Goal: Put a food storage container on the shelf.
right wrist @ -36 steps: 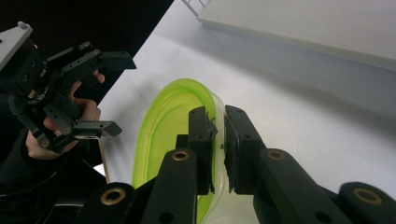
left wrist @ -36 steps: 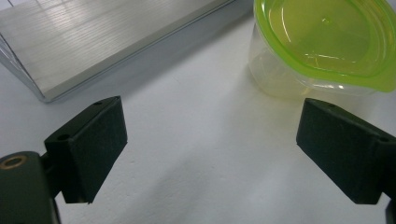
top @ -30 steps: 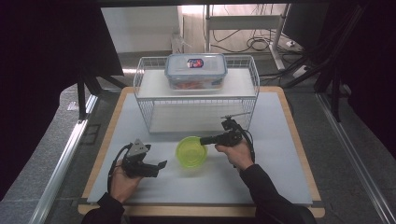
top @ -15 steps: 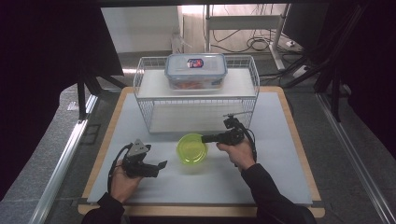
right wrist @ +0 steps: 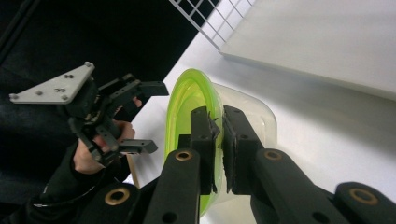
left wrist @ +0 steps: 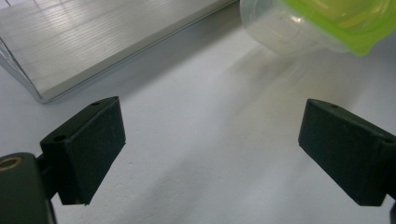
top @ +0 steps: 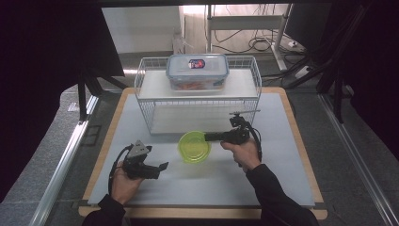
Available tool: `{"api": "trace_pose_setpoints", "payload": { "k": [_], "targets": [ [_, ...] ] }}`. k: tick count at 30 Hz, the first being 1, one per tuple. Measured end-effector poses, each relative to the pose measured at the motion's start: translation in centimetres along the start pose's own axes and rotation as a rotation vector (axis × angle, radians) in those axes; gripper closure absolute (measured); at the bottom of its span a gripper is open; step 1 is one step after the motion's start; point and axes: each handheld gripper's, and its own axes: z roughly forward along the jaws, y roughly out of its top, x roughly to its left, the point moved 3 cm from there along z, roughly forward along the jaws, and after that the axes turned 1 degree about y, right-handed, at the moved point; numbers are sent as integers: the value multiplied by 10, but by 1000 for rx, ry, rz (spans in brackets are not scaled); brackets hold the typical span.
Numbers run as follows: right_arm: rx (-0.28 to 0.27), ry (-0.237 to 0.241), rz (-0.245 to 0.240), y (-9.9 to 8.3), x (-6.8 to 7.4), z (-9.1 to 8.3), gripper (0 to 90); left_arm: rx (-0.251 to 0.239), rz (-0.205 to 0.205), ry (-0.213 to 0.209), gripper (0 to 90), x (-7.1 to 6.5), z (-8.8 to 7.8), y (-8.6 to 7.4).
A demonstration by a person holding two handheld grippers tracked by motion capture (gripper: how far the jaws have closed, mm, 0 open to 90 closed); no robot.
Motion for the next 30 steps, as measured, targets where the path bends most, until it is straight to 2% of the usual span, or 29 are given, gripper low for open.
{"api": "trace_pose_setpoints", "payload": {
  "k": [13,18,30],
  "targets": [
    [-43,55,-11,20,28,-23,842,-2,-6,-8,61,0,1,-1],
    [-59,65,-19,31,37,-31,842,-3,1,-20,47,-3,2,-1],
    [-100,93,-27,65,60,-49,842,1,19,-12,38,-5,5,-1]
  ]
}}
